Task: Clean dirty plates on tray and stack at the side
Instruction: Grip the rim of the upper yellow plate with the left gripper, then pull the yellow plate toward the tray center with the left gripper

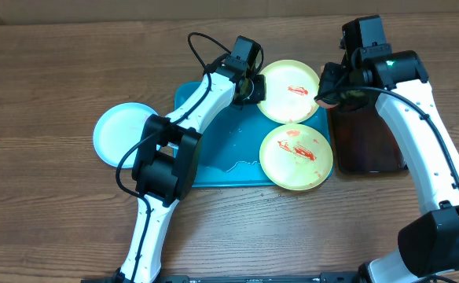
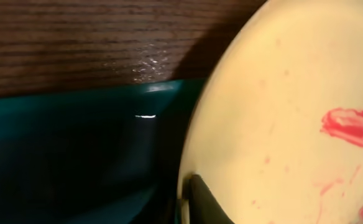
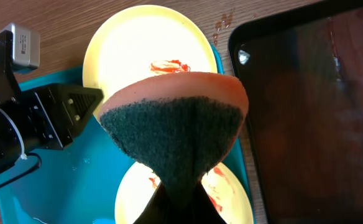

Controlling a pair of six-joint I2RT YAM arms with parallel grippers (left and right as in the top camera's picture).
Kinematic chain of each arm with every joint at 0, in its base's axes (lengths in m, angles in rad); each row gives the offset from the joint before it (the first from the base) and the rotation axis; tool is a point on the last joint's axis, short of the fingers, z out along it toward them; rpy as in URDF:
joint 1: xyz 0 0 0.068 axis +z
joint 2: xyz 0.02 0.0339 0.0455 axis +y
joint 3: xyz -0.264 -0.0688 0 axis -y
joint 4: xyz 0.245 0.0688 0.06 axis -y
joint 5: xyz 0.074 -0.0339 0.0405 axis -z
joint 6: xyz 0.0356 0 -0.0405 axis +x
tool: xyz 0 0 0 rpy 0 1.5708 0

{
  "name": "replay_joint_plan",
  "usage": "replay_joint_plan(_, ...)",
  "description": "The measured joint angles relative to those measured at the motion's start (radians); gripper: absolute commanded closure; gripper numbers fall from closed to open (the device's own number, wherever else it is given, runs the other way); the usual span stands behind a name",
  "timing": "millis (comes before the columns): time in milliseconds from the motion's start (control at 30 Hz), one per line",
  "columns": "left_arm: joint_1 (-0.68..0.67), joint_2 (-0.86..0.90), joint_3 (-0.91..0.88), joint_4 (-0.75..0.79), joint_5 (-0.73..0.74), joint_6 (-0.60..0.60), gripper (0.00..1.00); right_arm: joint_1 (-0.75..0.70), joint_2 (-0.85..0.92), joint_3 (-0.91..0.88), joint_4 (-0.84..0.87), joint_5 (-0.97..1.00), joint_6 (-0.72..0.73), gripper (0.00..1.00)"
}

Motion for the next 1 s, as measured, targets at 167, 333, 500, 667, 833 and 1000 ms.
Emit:
replay_joint_plan(167,0.008,0.0,0.002,-0.005,-0.011,-0.006,0.96,0.0,0.0,0.0,-0.012,0.0,-0.002,0.96)
replay_joint_plan(333,0.043,0.0,0.013,-0.08,-0.005,-0.006,0.96,0.0,0.0,0.0,-0.011,-0.008,-0.005,0.96)
replay_joint_plan(500,0.121,-0.01,0.024,-0.248,0.042,0.008,0.96,0.002,0.002,0.0,0.008,-0.037,-0.005,0.96)
replay_joint_plan(667,0.195,-0.014,0.025,-0.468,0.101,0.082,0.96,0.023,0.039,0.0,0.064,-0.087,-0.005,0.96)
replay_joint_plan(833,0.214,-0.014,0.026,-0.603,0.104,0.137,0.96,0.091,0.124,0.0,0.13,-0.147,0.004,0.96)
replay_joint_plan(1000,0.21,-0.014,0.024,-0.63,0.103,0.157,0.95,0.163,0.199,0.0,0.145,-0.18,0.031,0.96)
